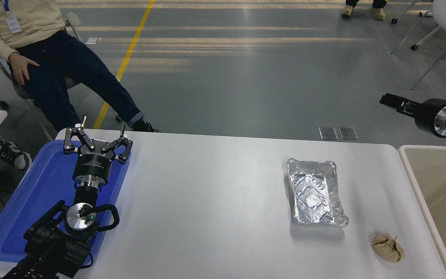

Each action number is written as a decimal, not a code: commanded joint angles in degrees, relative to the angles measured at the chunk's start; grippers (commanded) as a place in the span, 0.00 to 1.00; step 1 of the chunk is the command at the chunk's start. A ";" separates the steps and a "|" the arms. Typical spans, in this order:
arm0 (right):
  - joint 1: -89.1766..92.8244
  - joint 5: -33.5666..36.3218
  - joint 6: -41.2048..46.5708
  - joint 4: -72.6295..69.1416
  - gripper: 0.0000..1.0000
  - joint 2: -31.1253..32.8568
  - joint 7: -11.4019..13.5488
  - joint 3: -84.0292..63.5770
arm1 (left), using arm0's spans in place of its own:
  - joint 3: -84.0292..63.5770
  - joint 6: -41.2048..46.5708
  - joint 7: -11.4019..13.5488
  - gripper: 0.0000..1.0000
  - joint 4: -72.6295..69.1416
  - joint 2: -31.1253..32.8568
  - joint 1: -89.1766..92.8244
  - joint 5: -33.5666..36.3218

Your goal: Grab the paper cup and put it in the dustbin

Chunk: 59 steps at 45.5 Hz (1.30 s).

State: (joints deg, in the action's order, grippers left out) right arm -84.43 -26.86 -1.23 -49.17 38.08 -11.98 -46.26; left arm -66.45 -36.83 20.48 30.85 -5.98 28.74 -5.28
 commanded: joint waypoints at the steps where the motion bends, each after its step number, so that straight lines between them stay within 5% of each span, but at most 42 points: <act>1: -12.07 0.14 0.61 -10.76 1.00 -1.69 0.02 -15.34 | 0.00 0.00 0.00 1.00 0.00 0.00 0.00 0.00; 26: -32.20 1.02 1.23 -34.84 1.00 -13.90 0.02 -28.62 | 0.00 0.00 0.00 1.00 0.09 0.00 0.00 0.00; 40: -39.85 13.58 9.66 -38.72 1.00 -18.39 0.11 -27.04 | 0.00 0.00 0.00 1.00 0.00 0.00 0.00 0.00; 59: -45.30 14.47 18.89 -45.22 1.00 -25.85 -0.15 -25.46 | 0.00 0.00 0.00 1.00 0.00 0.00 0.00 0.00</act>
State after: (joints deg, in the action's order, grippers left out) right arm -126.88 -13.62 13.25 -91.30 17.98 -11.98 -72.19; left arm -66.45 -36.83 20.48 30.86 -5.98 28.74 -5.28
